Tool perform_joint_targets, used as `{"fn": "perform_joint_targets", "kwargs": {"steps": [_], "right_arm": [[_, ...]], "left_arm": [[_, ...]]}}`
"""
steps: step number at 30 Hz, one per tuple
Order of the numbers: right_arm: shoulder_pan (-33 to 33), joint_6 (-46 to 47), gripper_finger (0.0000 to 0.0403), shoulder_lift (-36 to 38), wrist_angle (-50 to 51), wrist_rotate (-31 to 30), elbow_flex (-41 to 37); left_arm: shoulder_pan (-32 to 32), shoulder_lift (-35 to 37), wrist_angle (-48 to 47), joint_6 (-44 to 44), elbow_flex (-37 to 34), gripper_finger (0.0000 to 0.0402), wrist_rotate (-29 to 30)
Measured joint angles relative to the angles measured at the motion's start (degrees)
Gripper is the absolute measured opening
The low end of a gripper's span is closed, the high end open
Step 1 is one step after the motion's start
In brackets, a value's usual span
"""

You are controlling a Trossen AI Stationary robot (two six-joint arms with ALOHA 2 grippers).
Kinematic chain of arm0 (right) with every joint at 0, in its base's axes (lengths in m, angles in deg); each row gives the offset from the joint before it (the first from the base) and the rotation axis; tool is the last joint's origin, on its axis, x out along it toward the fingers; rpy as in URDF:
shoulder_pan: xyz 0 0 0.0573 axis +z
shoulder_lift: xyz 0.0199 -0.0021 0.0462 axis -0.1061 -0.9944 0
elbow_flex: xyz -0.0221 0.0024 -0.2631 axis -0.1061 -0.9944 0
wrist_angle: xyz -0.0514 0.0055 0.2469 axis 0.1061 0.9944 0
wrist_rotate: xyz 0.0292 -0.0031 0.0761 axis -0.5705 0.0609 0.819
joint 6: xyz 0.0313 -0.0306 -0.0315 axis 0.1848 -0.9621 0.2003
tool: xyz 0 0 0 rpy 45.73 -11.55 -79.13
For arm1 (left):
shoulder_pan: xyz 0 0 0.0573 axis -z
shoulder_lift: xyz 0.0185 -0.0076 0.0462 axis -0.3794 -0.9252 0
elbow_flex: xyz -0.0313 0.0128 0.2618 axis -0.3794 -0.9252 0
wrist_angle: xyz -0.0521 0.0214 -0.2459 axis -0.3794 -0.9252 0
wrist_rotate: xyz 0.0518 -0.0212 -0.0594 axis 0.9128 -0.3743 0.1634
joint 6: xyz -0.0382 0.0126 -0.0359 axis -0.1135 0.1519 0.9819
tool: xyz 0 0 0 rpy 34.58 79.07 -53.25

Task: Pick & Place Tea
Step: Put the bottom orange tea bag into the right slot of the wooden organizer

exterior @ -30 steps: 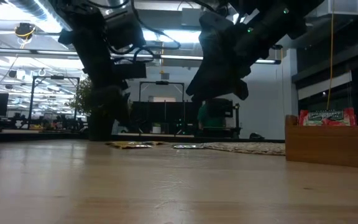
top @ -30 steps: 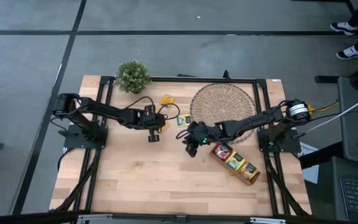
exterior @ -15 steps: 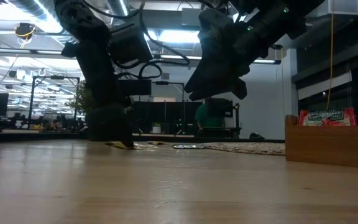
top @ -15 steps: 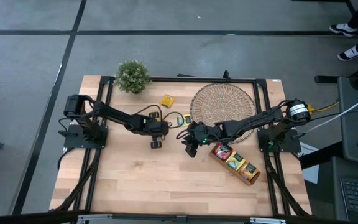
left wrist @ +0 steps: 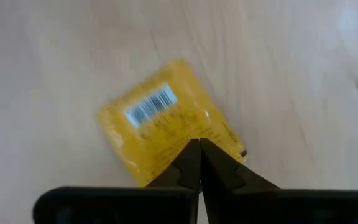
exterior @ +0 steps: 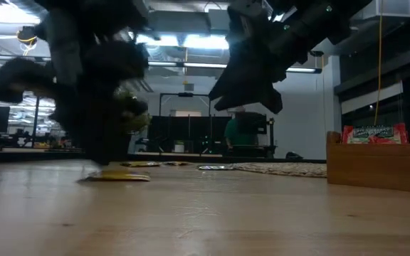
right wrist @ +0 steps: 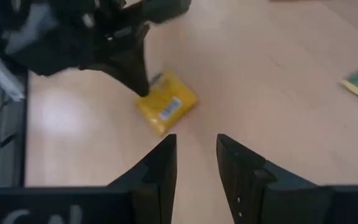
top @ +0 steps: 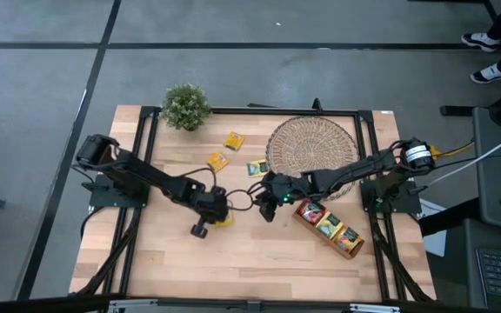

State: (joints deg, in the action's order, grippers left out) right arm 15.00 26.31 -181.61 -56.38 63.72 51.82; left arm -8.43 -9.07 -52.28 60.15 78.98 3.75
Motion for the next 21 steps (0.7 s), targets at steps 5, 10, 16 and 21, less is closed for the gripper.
{"fn": "perform_joint_targets", "kwargs": {"steps": [5, 10, 16, 21], "right_arm": [[1.7, 0.0, 0.0115, 0.0, -6.7, 0.1, 0.0], [2.3, 1.5, 0.0114, -2.6, -13.8, 0.3, 0.5], [3.0, 0.5, 0.0082, -11.0, -13.4, 3.0, 8.6], [4.1, -4.1, 0.0045, -17.2, -2.8, 4.5, 18.4]], "left_arm": [[5.1, 7.0, 1.4, 3.6, 0.1, 0.0002, 9.2], [9.7, 12.1, -0.1, 7.4, 0.2, 0.0003, 16.0], [10.8, 13.2, -9.7, 13.3, 0.2, 0.0002, 18.9], [10.8, 12.9, -14.4, 15.7, 0.2, 0.0002, 20.5]]}}
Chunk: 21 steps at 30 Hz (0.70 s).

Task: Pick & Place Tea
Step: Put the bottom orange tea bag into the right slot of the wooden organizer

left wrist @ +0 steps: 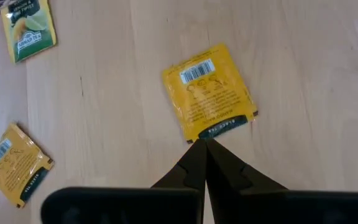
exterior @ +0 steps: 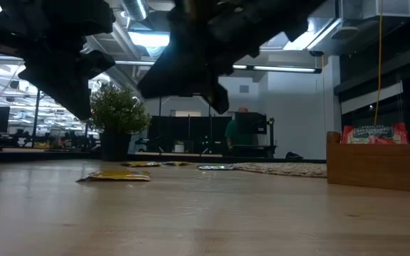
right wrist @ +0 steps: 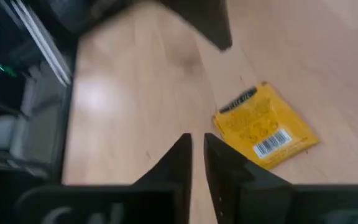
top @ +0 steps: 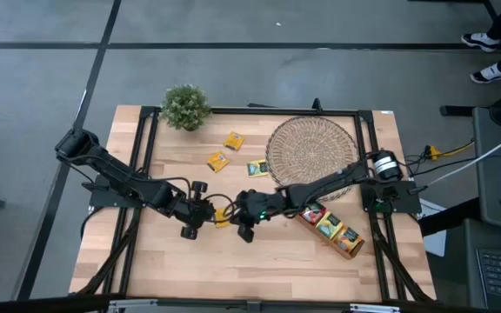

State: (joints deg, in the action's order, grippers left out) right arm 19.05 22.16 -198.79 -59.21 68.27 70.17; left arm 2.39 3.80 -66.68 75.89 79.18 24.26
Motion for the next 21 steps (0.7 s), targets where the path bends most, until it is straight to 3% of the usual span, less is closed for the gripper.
{"fn": "perform_joint_targets", "kwargs": {"steps": [4, 10, 21], "right_arm": [[0.6, -2.0, 0.0009, -3.7, 8.5, -1.9, 6.6], [0.7, -2.2, 0.0011, -9.6, 11.5, -1.3, 12.3], [0.6, -1.6, 0.0005, -11.6, 17.0, -3.6, 13.2]], "left_arm": [[-0.1, 0.4, 0.2, 0.5, -2.0, 0.0003, 0.3], [-2.1, 0.3, 3.5, 1.5, -8.0, 0.0002, 0.3], [-0.1, 0.3, 10.3, -4.7, -11.3, 0.0002, 1.1]]}}
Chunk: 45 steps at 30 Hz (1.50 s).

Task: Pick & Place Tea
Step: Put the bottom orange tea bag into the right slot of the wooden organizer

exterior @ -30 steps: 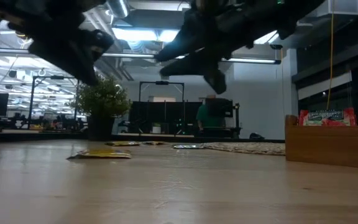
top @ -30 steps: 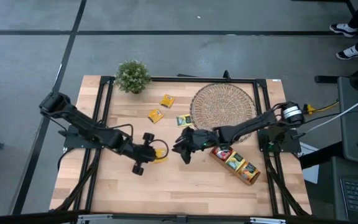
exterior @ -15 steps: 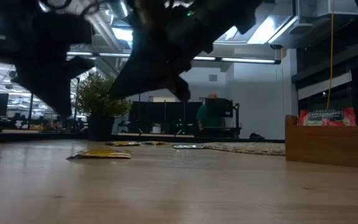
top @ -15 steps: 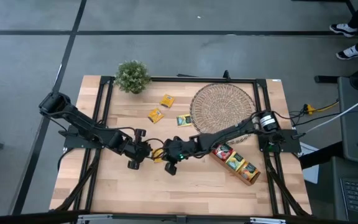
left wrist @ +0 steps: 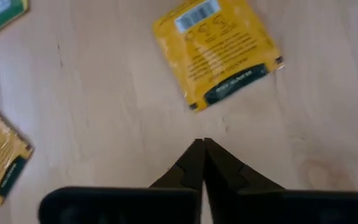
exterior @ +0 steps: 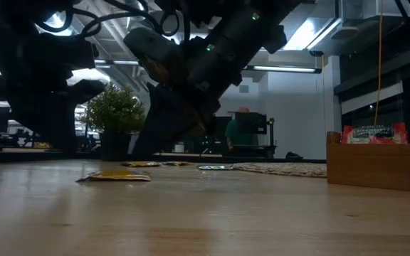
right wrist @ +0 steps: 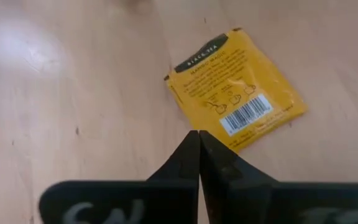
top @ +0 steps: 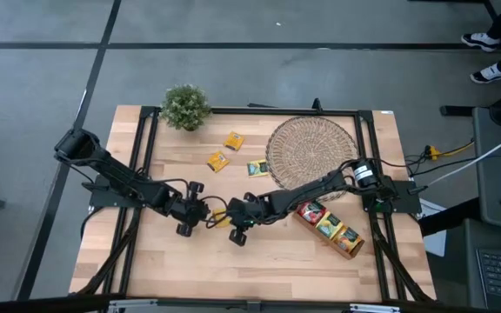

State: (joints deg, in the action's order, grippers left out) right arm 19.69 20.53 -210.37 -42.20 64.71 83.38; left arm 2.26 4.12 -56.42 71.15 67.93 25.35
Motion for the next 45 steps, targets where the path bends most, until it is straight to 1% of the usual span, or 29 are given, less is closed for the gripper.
{"fn": "perform_joint_targets", "kwargs": {"steps": [3, 8, 11, 14, 18, 20, 21, 24, 26, 28, 31, 33, 38, 42, 45], "right_arm": [[-0.2, 0.0, 0.0004, 0.0, -0.3, 0.0, 0.0], [-0.5, -0.4, 0.0008, 0.0, -0.8, 0.0, 0.0], [-0.6, -0.4, 0.0005, 0.0, -0.6, -0.1, 0.0], [-0.9, -0.5, 0.0004, 0.0, -0.6, -1.4, -0.1], [-1.4, -0.5, 0.0009, 0.0, -0.4, -1.6, -0.1], [-1.4, -0.6, 0.0008, 0.0, -0.3, -1.6, -0.1], [-1.4, -0.8, 0.0006, 0.0, -0.3, -1.6, -0.2], [-1.4, -1.9, 0.0004, 0.0, -0.4, -1.5, -0.2], [-1.4, -2.0, 0.0007, 0.0, -0.3, -0.9, -0.2], [-1.4, -2.1, 0.0009, 0.0, -0.3, -0.8, -0.2], [-1.4, -3.3, 0.0006, 0.0, -0.2, -0.7, -0.2], [-1.4, -3.5, 0.0004, 0.0, -0.2, -0.6, -0.2], [-1.4, -4.0, 0.0008, 0.0, -0.2, -0.6, -0.2], [-1.4, -4.6, 0.0004, 0.0, -0.3, -0.6, -0.2], [-1.4, -4.6, 0.0005, -0.3, -0.5, -0.6, -0.2]], "left_arm": [[0.3, 0.0, -0.2, -1.8, 0.0, 0.0002, 0.0], [2.0, 0.0, -3.7, -2.7, 0.0, 0.0002, -3.2], [3.5, 0.0, -4.2, -1.5, 0.0, 0.0003, -1.5], [4.0, 0.0, -4.3, 0.1, 0.0, 0.0002, -0.3], [5.4, 0.0, -8.5, 5.1, 0.0, 0.0003, -4.1], [6.6, 0.0, -10.4, 8.9, 0.0, 0.0002, -4.8], [7.3, 0.1, -11.1, 11.0, 0.0, 0.0002, -4.0], [8.7, 0.9, -12.0, 16.4, 0.0, 0.0002, 2.3], [8.7, 2.2, -12.3, 18.1, 0.0, 0.0002, 5.9], [8.1, 4.1, -12.1, 18.9, -0.2, 0.0002, 7.6], [6.6, 8.8, -9.3, 19.2, -2.9, 0.0002, 8.8], [5.7, 12.7, -5.0, 19.3, -5.9, 0.0002, 8.7], [3.1, 21.8, 8.0, 20.6, -12.9, 0.0003, 3.9], [0.3, 24.5, 13.1, 25.5, -14.9, 0.0003, 1.8], [-2.2, 24.1, 15.2, 29.2, -15.0, 0.0003, -1.9]]}}
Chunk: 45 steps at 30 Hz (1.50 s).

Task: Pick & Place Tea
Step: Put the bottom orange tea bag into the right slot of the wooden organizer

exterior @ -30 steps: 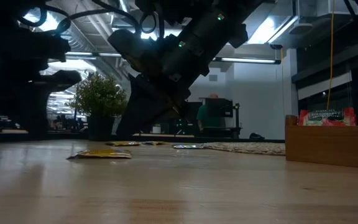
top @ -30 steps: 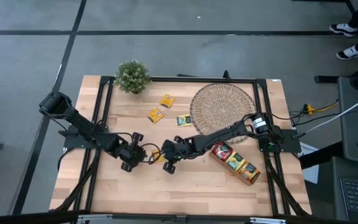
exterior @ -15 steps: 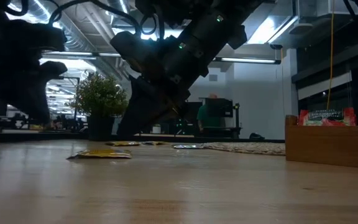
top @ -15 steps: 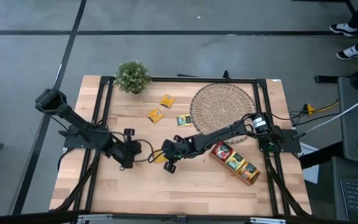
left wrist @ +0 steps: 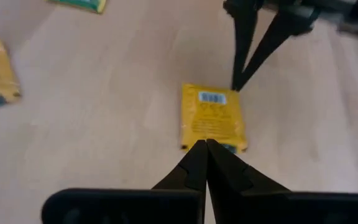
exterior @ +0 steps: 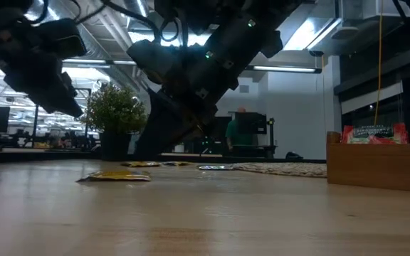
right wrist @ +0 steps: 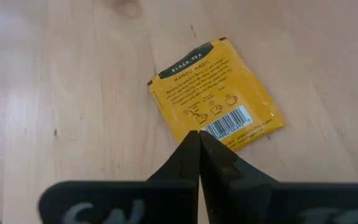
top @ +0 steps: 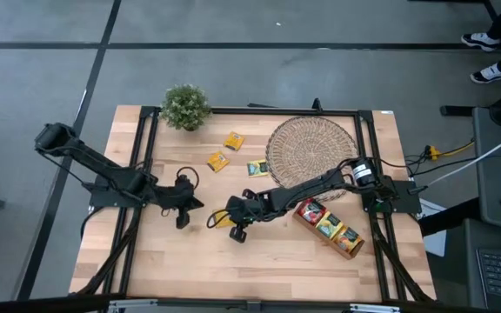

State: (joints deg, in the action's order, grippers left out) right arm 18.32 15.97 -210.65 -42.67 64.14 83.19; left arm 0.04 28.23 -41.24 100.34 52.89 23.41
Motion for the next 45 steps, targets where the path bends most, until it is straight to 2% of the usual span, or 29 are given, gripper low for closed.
{"fn": "perform_joint_targets", "kwargs": {"steps": [4, 9, 14, 18, 27, 32, 38, 45], "right_arm": [[0.0, 1.1, 0.0007, -1.6, 0.5, 0.3, -0.1], [-0.2, 1.1, 0.0004, -3.0, -0.4, 1.0, 0.2], [-0.2, 1.0, 0.0009, -3.2, -0.2, 1.1, 0.2], [-0.2, 0.6, 0.0005, -3.2, -0.3, 1.0, 0.2], [-0.2, -0.4, 0.0009, -3.4, -1.0, 1.0, 0.1], [-0.2, -0.5, 0.0004, -3.4, -1.4, 1.0, 0.1], [-0.2, -0.4, 0.0011, -3.6, -2.6, 1.0, 0.0], [-0.2, -0.2, 0.0004, -3.6, -3.1, -0.1, 0.0]], "left_arm": [[-2.7, -1.5, 2.2, 2.8, 0.0, 0.0004, -5.0], [-4.7, -2.9, 3.9, 3.2, 0.0, 0.0002, -5.6], [-6.8, -3.6, 1.9, 5.9, 0.0, 0.0009, -8.8], [-8.5, -5.5, -0.4, 10.1, -0.1, 0.0033, -9.4], [-10.8, -12.0, 5.2, 12.0, 0.0, 0.0114, -13.9], [-11.9, -15.7, 7.6, 12.2, 0.0, 0.0147, -17.3], [-12.7, -20.6, 13.7, 11.0, 0.0, 0.0165, -20.3], [-12.7, -25.8, 19.4, 10.5, 0.2, 0.0158, -22.8]]}}
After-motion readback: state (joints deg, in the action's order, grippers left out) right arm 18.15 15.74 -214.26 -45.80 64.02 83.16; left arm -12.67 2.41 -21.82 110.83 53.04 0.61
